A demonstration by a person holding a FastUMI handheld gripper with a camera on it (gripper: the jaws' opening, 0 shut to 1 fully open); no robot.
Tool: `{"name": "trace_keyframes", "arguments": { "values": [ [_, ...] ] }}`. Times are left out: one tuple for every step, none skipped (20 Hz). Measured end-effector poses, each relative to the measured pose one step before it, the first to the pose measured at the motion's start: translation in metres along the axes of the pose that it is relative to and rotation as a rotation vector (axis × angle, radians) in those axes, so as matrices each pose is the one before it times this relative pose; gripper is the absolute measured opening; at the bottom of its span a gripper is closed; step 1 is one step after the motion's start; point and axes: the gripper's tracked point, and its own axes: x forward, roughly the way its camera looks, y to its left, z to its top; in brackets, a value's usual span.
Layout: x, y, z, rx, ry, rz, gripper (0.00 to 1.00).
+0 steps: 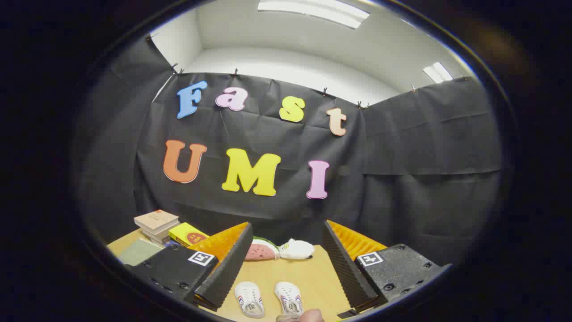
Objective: Open the storage box then place both shoes into the box .Put the left shoe in first, then the right shoe, with the right side of both shoes facing outward in a uniform manner.
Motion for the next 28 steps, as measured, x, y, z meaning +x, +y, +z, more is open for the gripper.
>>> {"name": "trace_keyframes", "arguments": {
  "values": [
    [0.00115, 0.00141, 0.00085, 0.00864, -0.00312, 0.00420, 1.00],
    [0.00060, -0.00100, -0.00058, 0.00188, 0.00138, -0.00147, 1.00],
    [0.00125, 0.00008, -0.00022, 0.00568, -0.00024, 0.00003, 1.00],
    [0.00005, 0.00071, 0.00053, 0.00675, -0.00024, 0.00323, 1.00],
    [0.00094, 0.00148, 0.00007, 0.00412, 0.00156, 0.00331, 1.00],
    [0.00049, 0.00194, 0.00073, 0.00094, 0.00247, 0.00589, 1.00],
    [0.00003, 0.00153, -0.00160, -0.00330, 0.00397, 0.00523, 1.00],
    [0.00030, 0.00218, -0.00028, -0.00498, 0.00154, 0.00942, 1.00],
    [0.00014, 0.00331, -0.00037, -0.00489, 0.00077, 0.01133, 1.00],
    [-0.00035, 0.00198, 0.00066, -0.00530, -0.00134, 0.00731, 1.00],
    [-0.00022, -0.00003, 0.00108, -0.00383, -0.00049, -0.00076, 1.00],
    [-0.00065, 0.00122, 0.00013, 0.00235, -0.00015, 0.00496, 1.00],
    [-0.00056, 0.00289, -0.00197, 0.00204, 0.00506, 0.00610, 1.00],
    [-0.00118, 0.00300, -0.00044, 0.00150, 0.00294, 0.00830, 1.00],
    [-0.00128, 0.00156, -0.00101, -0.00426, 0.00444, 0.00580, 1.00],
    [-0.00057, 0.00086, 0.00072, -0.00612, -0.00001, 0.00500, 1.00],
    [-0.00122, 0.00157, 0.00112, -0.00424, -0.00131, 0.00712, 1.00],
    [-0.00103, 0.00069, 0.00135, -0.00337, -0.00144, 0.00609, 1.00],
    [-0.00028, 0.00064, 0.00033, -0.00128, 0.00083, 0.00843, 1.00],
    [-0.00026, 0.00137, -0.00012, -0.00054, 0.00482, 0.01038, 1.00],
    [0.00105, 0.00057, -0.00250, 0.00092, 0.00796, 0.01149, 1.00],
    [0.00075, 0.00003, -0.00194, 0.00299, 0.00962, 0.00818, 1.00],
    [0.00109, -0.00125, -0.00111, 0.00264, 0.00603, 0.00438, 1.00],
    [-0.00005, -0.00164, 0.00069, 0.00150, 0.00361, 0.00156, 1.00],
    [0.00148, -0.00086, -0.00031, 0.00213, 0.00097, 0.00192, 1.00],
    [0.00111, -0.00107, -0.00076, 0.00289, 0.00169, 0.00378, 1.00],
    [0.00169, -0.00043, -0.00218, 0.00185, 0.00456, 0.00190, 1.00],
    [0.00133, -0.00104, -0.00118, 0.00167, 0.00344, 0.00559, 1.00]
  ]
}}
